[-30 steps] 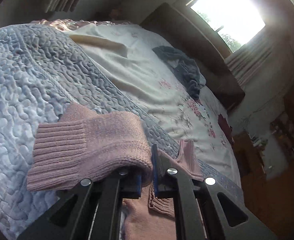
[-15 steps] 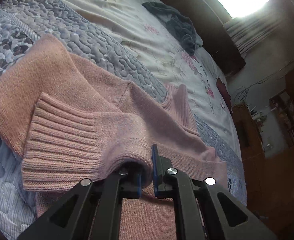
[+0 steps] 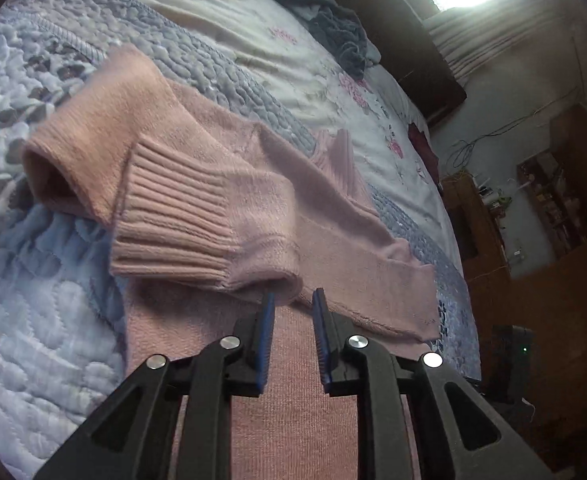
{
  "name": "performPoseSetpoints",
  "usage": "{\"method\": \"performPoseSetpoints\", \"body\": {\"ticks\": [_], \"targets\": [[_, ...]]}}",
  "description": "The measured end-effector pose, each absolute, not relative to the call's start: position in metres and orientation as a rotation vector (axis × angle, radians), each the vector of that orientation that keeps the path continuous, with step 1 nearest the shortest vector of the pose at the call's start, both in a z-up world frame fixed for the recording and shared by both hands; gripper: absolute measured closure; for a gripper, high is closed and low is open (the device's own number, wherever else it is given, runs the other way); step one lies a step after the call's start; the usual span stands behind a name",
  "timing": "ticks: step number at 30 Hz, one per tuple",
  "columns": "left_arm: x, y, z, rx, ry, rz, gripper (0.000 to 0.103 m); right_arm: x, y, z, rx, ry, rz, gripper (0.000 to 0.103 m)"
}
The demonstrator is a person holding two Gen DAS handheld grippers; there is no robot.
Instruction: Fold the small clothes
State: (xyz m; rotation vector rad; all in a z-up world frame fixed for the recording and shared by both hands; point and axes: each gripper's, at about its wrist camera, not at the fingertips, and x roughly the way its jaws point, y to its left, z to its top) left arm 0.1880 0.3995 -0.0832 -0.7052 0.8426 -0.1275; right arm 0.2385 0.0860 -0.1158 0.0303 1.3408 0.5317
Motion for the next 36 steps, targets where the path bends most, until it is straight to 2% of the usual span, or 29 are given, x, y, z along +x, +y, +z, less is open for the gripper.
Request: {"method": "performPoseSetpoints", "body": {"ticks": [1,4,10,16,19,22,23,24,25,27,28,36], "targets": [[0.191,0.409,-0.075,-0.662,0.827,-0.082,0.075,0.243,0.096,-0.112,0.032,1.338,0.542,0.048],[0.208,0.438,-0.072,-0.579,0.844,0.029,0.075,0.254,0.126,-0.1,0.038,1.333,0.589,0.048],[0.232,0.472,-0.125,-0.625,1.003,0.114,0.077,0.281,0.175,-0.1,0.069,1.376,0.627,0.049],[0.221,0.482,-0.115,-0.718,0.951,0.099,0.077,0.302,0.219,-0.11,0.103,1.429,0.649,0.049],[0.206,0.484,-0.099,-0.694,0.903,0.117,0.072,0.31,0.237,-0.121,0.162,1.47,0.666,0.049],[0.192,0.49,-0.09,-0.696,0.887,0.128,0.071,0.315,0.25,-0.135,0.245,1.513,0.682,0.048],[0.189,0.49,-0.087,-0.679,0.886,0.134,0.071,0.315,0.253,-0.14,0.262,1.53,0.685,0.05],[0.186,0.491,-0.084,-0.657,0.885,0.14,0.071,0.315,0.256,-0.145,0.273,1.543,0.692,0.059],[0.184,0.491,-0.082,-0.633,0.884,0.146,0.071,0.314,0.259,-0.147,0.262,1.545,0.689,0.063],[0.183,0.489,-0.078,-0.604,0.887,0.148,0.071,0.312,0.261,-0.145,0.218,1.518,0.691,0.085],[0.183,0.489,-0.076,-0.6,0.887,0.144,0.071,0.311,0.258,-0.14,0.23,1.502,0.713,0.089],[0.206,0.458,-0.071,-0.569,0.883,0.096,0.07,0.319,0.178,-0.073,0.26,1.316,0.723,0.091]]}}
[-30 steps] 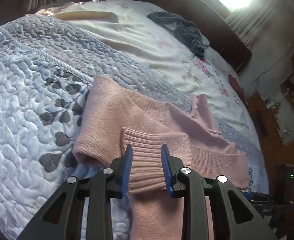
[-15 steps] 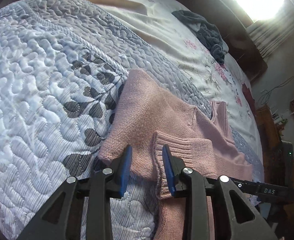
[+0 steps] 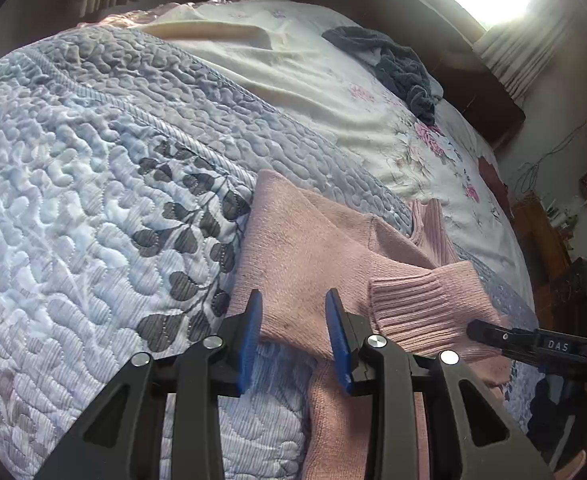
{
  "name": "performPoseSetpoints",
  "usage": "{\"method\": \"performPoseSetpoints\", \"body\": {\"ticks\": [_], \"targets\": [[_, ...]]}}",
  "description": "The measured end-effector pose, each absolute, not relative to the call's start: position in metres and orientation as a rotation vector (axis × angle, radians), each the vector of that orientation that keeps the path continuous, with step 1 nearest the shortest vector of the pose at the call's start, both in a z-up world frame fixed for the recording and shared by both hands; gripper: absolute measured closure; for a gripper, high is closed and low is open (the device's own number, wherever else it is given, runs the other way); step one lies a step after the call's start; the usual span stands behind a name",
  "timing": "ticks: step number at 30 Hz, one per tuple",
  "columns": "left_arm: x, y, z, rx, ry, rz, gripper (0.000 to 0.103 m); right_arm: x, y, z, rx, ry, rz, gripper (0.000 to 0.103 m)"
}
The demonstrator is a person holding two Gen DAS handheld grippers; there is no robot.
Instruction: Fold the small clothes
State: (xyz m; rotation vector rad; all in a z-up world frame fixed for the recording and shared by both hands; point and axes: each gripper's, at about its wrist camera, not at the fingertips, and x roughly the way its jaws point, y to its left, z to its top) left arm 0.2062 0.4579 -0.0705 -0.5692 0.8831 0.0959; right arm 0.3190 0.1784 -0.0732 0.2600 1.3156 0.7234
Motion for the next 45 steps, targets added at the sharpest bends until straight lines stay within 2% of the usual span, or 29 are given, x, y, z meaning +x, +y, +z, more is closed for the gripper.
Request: {"method": "performPoseSetpoints", "body": {"ticks": [7,13,17,19,20,23,26,32,34,36,37,38,39,45], "targets": [[0.235,0.408,-0.084,-0.501,0.931,0.049,0.07,0.329,0.1,-0.072,0.241,1.277,0.6,0.091],[0.256,0.381,-0.115,-0.415,1.025,0.081,0.07,0.333,0.068,-0.117,0.24,1.349,0.476,0.089],[0.259,0.375,-0.119,-0.357,1.044,0.086,0.07,0.325,0.07,-0.132,0.092,1.358,0.373,0.075],[0.257,0.375,-0.111,-0.358,1.044,0.076,0.07,0.318,0.072,-0.12,0.041,1.301,0.335,0.073],[0.255,0.375,-0.105,-0.363,1.03,0.069,0.07,0.314,0.074,-0.113,0.026,1.275,0.325,0.068],[0.253,0.37,-0.086,-0.374,0.98,0.04,0.07,0.306,0.091,-0.094,0.012,1.224,0.391,0.065],[0.26,0.36,-0.079,-0.388,0.97,-0.005,0.068,0.299,0.129,-0.091,-0.044,1.236,0.495,0.049],[0.274,0.353,-0.105,-0.402,1.035,0.004,0.068,0.302,0.181,-0.129,-0.163,1.322,0.46,0.049],[0.275,0.358,-0.117,-0.428,1.059,0.018,0.068,0.303,0.187,-0.141,-0.227,1.33,0.411,0.053],[0.274,0.362,-0.124,-0.439,1.059,0.017,0.068,0.304,0.186,-0.146,-0.245,1.325,0.406,0.065],[0.274,0.363,-0.125,-0.447,1.057,0.013,0.068,0.304,0.183,-0.145,-0.255,1.317,0.4,0.073],[0.273,0.365,-0.126,-0.458,1.055,0.011,0.068,0.305,0.179,-0.143,-0.264,1.311,0.387,0.093],[0.273,0.366,-0.127,-0.467,1.054,0.009,0.068,0.306,0.172,-0.139,-0.245,1.311,0.387,0.096],[0.275,0.363,-0.127,-0.429,1.054,0.022,0.068,0.319,0.093,-0.1,0.04,1.273,0.399,0.096]]}}
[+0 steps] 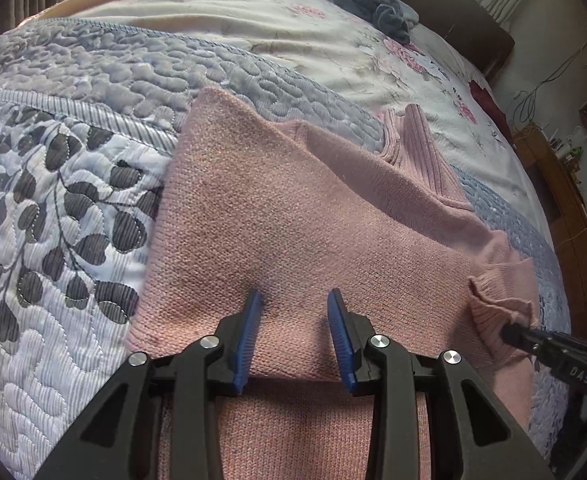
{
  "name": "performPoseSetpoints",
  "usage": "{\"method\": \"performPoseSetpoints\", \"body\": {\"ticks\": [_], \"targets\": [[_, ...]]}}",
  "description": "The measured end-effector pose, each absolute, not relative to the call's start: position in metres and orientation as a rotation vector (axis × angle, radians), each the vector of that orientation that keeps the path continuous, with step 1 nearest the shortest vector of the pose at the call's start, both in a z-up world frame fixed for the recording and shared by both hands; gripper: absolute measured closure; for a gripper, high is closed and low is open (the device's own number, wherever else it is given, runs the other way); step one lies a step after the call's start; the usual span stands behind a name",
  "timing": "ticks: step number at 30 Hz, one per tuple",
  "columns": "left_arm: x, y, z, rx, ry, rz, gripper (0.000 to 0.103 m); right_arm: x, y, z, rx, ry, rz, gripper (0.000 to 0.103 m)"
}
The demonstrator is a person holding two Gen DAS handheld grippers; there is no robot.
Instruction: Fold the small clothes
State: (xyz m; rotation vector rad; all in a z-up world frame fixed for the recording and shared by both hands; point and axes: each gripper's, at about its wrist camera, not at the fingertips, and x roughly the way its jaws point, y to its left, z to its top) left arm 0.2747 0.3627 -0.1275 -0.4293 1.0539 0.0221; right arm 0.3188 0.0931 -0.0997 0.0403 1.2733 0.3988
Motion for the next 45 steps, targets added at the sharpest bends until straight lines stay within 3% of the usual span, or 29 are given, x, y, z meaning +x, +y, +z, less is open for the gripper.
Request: {"method": "performPoseSetpoints", "body": {"ticks": [6,15,23,35,45], "targets": [[0.276,0.362,-0.129,-0.427,1.053,0.027,0.068,0.324,0.014,-0.079,0.187,1.23,0.286,0.096],[0.28,0.358,-0.131,-0.4,1.06,0.027,0.068,0.321,-0.061,-0.135,0.242,1.35,0.126,0.092],[0.275,0.329,-0.097,-0.311,1.004,-0.006,0.062,0.317,-0.049,-0.086,0.156,1.186,0.139,0.085],[0.28,0.329,-0.124,-0.316,1.053,-0.034,0.061,0.329,-0.049,-0.136,0.157,1.291,0.147,0.088],[0.281,0.333,-0.123,-0.336,1.057,-0.065,0.062,0.331,-0.048,-0.136,0.115,1.311,0.185,0.088]]}}
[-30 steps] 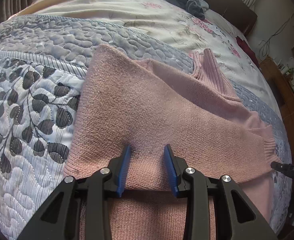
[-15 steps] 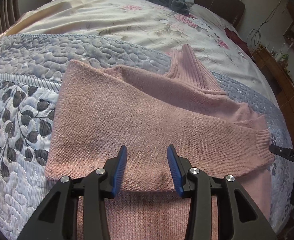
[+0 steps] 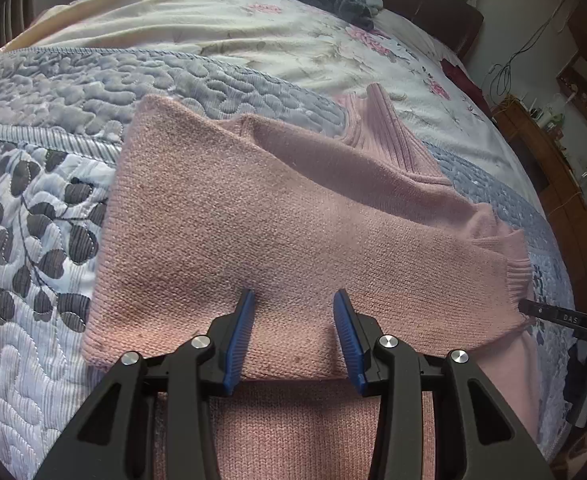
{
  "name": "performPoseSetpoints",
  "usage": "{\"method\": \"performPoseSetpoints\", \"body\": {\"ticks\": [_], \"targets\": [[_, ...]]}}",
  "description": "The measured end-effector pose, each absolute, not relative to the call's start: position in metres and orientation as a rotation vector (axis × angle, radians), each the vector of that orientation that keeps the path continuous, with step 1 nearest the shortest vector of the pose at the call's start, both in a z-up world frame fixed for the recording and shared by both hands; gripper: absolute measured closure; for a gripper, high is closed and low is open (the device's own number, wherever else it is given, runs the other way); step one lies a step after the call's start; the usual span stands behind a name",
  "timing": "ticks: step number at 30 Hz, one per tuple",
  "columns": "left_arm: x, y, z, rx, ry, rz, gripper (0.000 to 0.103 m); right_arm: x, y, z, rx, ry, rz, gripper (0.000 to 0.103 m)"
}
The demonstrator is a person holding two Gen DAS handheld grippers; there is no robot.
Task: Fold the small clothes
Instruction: 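Grasp the turtleneck collar with both tools and lift it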
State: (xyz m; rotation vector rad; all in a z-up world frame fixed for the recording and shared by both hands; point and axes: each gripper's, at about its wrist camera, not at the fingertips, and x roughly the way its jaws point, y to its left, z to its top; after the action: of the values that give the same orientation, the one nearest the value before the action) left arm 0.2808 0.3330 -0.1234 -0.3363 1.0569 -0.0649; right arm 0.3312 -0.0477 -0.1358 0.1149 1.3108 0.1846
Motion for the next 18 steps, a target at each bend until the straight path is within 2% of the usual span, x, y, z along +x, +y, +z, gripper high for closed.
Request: {"method": "performPoseSetpoints", "body": {"ticks": [4,5,6,8,11,18], "targets": [[0.295,0.323,-0.095,-0.3,0.996,-0.12,0.061,0.353,-0.029,-0.106,0.098,1.246,0.26,0.079],[0.304,0.322,-0.087,-0.297,0.974,-0.126,0.058,0.365,-0.023,-0.101,0.116,1.243,0.29,0.073],[0.318,0.32,-0.081,-0.297,0.962,-0.128,0.057,0.379,-0.015,-0.097,0.137,1.245,0.321,0.07],[0.35,0.317,-0.074,-0.284,0.96,-0.128,0.056,0.412,0.003,-0.094,0.152,1.247,0.368,0.069],[0.406,0.308,-0.081,-0.284,1.01,-0.16,0.052,0.463,0.037,-0.101,0.164,1.275,0.425,0.061],[0.483,0.298,-0.127,-0.29,1.131,-0.164,0.052,0.536,0.093,-0.147,0.197,1.372,0.469,0.061]]}}
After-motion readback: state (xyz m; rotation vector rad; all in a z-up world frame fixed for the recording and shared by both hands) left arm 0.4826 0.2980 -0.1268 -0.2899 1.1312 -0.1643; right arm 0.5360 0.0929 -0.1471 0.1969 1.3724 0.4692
